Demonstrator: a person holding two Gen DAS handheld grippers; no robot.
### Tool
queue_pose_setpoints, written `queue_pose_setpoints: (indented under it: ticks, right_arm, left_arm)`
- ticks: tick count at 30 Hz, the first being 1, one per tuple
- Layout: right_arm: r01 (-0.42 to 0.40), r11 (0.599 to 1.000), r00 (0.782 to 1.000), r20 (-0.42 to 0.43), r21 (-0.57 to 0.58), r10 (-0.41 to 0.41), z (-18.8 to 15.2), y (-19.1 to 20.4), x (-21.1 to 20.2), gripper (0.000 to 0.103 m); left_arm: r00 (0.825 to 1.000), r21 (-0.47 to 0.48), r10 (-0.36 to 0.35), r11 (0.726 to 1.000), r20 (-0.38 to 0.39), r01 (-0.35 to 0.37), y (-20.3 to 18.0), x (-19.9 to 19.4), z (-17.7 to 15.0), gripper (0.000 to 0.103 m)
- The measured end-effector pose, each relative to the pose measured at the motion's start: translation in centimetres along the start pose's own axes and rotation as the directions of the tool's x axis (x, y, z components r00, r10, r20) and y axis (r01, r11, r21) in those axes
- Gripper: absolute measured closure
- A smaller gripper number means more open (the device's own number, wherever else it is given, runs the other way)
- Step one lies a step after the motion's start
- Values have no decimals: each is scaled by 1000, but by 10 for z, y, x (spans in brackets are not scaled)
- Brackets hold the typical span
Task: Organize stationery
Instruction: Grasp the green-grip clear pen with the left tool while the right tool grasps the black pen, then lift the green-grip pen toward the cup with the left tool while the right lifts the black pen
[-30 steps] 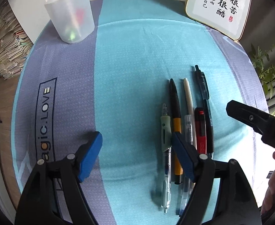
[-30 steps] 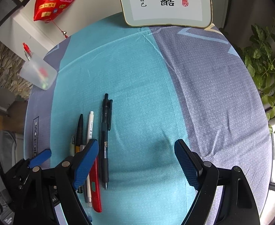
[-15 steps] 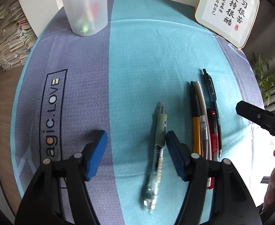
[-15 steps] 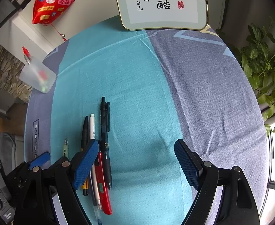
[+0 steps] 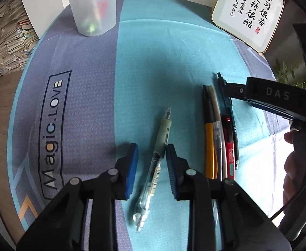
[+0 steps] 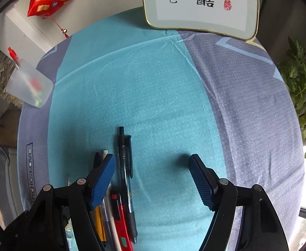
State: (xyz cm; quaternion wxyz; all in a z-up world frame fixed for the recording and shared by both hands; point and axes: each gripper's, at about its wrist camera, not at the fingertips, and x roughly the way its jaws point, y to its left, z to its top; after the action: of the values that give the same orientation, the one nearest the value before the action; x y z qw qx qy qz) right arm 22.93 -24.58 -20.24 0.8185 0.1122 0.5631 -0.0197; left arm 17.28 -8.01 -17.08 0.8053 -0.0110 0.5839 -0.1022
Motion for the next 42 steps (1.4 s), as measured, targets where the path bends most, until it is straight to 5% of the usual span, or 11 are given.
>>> queue_pose_setpoints:
  ticks: [7, 12, 16, 27, 35, 39, 41, 42]
  right_arm:
    - [106, 987, 994, 15, -123, -105, -8, 35, 4, 56]
    - [103, 985, 995, 22, -138, -101, -18, 42, 1, 65]
    - [93, 980, 996, 24, -175, -90, -23, 48, 1, 87]
    - [72, 981, 996, 61, -181, -62, -33, 34, -7, 88]
    - [69, 984, 995, 80, -163, -56, -39, 15, -21, 88]
    - [47, 987, 997, 73, -155, -36, -40, 14, -27, 88]
    - [41, 987, 997, 73, -155, -30, -37, 17, -26, 88]
    - [37, 987, 997, 72, -155, -26, -38, 17, -26, 88]
  left_arm:
    - [1000, 11, -6, 1000, -6, 6, -3, -2, -2, 81]
    - [1000, 17, -4, 1000, -4, 4, -3, -3, -2, 81]
    - [1000, 20, 13, 1000, -3, -13, 0, -8, -7, 81]
    - [992, -15, -118, 993, -47, 117, 12, -13, -1, 93]
    - [993, 37, -118, 992, -11, 118, 1, -26, -1, 93]
    - [1000, 48, -17, 999, -8, 17, 2, -20, -5, 92]
    - [1000, 41, -2, 999, -23, 3, 6, -14, -7, 85]
    - [999, 36, -12, 999, -43, 14, 9, -10, -8, 70]
